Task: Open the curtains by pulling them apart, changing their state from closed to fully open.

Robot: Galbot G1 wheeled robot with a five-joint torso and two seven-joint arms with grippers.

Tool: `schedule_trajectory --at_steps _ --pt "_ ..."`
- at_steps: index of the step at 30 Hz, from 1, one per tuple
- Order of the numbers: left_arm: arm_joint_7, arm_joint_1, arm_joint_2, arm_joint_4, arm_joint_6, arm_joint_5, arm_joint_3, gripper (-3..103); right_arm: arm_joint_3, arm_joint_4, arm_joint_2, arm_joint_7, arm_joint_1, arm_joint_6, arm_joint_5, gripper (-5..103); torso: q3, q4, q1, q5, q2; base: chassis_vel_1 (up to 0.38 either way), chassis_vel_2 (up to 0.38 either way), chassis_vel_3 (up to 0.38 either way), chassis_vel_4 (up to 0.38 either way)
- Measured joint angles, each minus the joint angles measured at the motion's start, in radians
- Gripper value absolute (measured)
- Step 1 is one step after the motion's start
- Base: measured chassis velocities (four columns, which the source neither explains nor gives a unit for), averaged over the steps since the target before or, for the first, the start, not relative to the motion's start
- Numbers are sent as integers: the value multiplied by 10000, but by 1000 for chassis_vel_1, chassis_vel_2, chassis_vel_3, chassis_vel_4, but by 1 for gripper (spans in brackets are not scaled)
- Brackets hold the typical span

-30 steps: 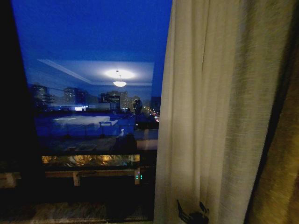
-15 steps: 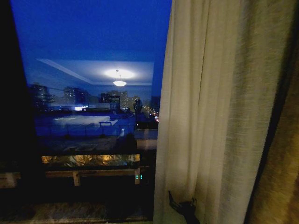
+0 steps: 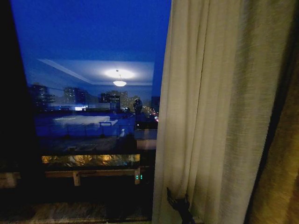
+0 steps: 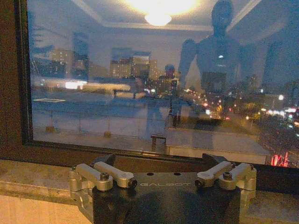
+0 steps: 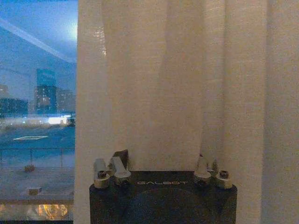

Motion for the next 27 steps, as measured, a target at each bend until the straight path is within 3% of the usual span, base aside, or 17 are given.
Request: schedule_trajectory --at_steps 6,8,15,27 --pt "-4 0 18 -27 0 2 -5 100 64 132 0 0 -50 -9 48 38 0 0 0 0 0 0 0 0 0" --pt "-5 0 20 -38 0 0 -5 100 67 156 0 0 -64 -10 50 38 0 0 0 0 0 0 0 0 0" --pt "-6 10 -1 -62 -5 14 23 100 76 305 0 15 -174 -26 300 6 -1 0 0 1 0 0 0 0 0" --pt "-8 -1 12 -77 -29 -20 -4 100 111 465 0 3 -334 -14 279 0 -1 0 0 0 0 0 0 0 0"
